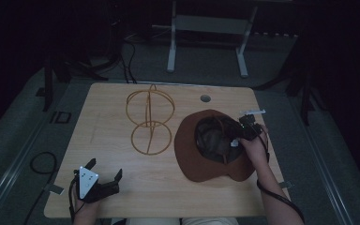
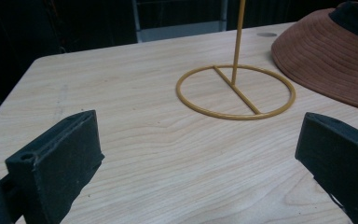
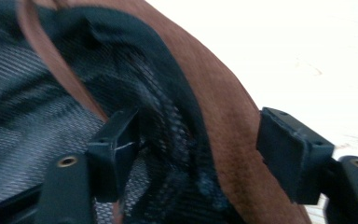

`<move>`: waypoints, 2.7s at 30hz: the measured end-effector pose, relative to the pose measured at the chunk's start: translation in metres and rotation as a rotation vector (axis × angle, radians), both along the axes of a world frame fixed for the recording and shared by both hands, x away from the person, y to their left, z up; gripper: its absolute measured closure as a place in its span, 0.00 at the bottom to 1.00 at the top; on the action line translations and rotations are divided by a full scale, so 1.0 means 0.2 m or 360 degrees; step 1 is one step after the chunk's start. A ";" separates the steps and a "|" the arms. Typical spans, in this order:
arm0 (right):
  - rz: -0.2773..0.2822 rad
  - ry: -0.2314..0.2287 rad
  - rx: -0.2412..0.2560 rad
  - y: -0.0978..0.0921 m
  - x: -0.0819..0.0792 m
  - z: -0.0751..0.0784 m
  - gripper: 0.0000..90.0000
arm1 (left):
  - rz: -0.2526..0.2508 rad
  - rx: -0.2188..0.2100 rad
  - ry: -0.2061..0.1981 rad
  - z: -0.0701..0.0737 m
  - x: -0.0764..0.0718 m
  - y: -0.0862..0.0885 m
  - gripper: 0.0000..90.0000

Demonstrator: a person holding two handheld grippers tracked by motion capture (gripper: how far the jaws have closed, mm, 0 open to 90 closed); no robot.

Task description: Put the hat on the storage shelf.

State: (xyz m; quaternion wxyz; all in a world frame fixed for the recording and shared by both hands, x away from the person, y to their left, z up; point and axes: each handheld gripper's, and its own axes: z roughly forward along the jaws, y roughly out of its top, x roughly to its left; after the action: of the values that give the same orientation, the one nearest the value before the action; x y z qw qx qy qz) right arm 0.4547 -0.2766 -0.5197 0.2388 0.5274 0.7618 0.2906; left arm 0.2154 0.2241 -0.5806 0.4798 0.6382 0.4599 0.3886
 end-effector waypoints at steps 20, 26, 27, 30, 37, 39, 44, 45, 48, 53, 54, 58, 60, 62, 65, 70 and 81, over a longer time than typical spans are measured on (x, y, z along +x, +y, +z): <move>0.0002 -0.0011 -0.0350 0.05 0.01 -0.03 0.96 | -0.0077 -0.0072 0.0073 0.01 0.00 -0.01 0.05; -0.0044 -0.0188 -0.0262 0.01 -0.07 0.12 0.97 | -0.0209 -0.0050 0.0194 0.02 0.01 -0.05 0.05; -0.0036 -0.0208 -0.0237 0.01 -0.09 0.15 0.97 | -0.0250 -0.0040 0.0226 0.01 0.02 -0.06 0.05; -0.0024 -0.0301 -0.0237 0.00 -0.15 0.23 0.97 | -0.0361 -0.0040 0.0330 0.00 0.05 -0.09 0.06; 0.0023 -0.0343 -0.0179 -0.02 -0.25 0.30 0.97 | -0.0598 0.0033 0.0454 0.01 0.12 -0.26 0.06; 0.0018 -0.0365 -0.0170 -0.03 -0.28 0.32 0.97 | -0.0644 0.0033 0.0475 0.03 0.15 -0.31 0.07; 0.0008 -0.0399 -0.0128 -0.05 -0.36 0.36 0.97 | -0.0753 0.0017 0.0479 0.09 0.22 -0.43 0.07; 0.0012 -0.0396 -0.0119 -0.05 -0.37 0.37 0.97 | -0.0763 0.0002 0.0473 0.11 0.24 -0.45 0.07; 0.0012 -0.0406 -0.0103 -0.07 -0.39 0.38 0.97 | -0.0807 0.0052 0.0472 0.15 0.27 -0.52 0.08; 0.0022 -0.0436 -0.0104 -0.07 -0.43 0.40 0.97 | -0.0885 0.0195 0.0482 0.24 0.32 -0.67 0.08; 0.0026 -0.0436 -0.0110 -0.07 -0.44 0.40 0.97 | -0.0895 0.0202 0.0482 0.26 0.33 -0.69 0.09; 0.0026 -0.0449 -0.0124 -0.08 -0.46 0.39 0.97 | -0.0921 0.0206 0.0450 0.33 0.38 -0.79 0.10; 0.0022 -0.0456 -0.0132 -0.07 -0.47 0.39 0.97 | -0.0926 0.0211 0.0433 0.36 0.40 -0.83 0.10; 0.0025 -0.0459 -0.0137 -0.07 -0.47 0.39 0.97 | -0.0938 0.0207 0.0425 0.38 0.43 -0.87 0.11; 0.0026 -0.0454 -0.0132 -0.07 -0.48 0.39 0.97 | -0.0930 0.0214 0.0410 0.43 0.47 -0.92 0.12; 0.0037 -0.0468 -0.0127 -0.06 -0.49 0.39 0.97 | -0.0950 0.0203 0.0415 0.49 0.55 -1.00 0.12; 0.0065 -0.0477 -0.0077 -0.04 -0.52 0.42 0.97 | -0.0901 0.0219 0.0390 0.60 0.67 -1.14 0.13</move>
State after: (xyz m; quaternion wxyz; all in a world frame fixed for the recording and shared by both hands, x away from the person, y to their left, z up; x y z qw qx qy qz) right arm 0.3502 -0.2844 -0.4358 0.3566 0.4567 0.7350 0.3523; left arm 0.3487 -0.0048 -0.4614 0.4655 0.8139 0.2911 0.1900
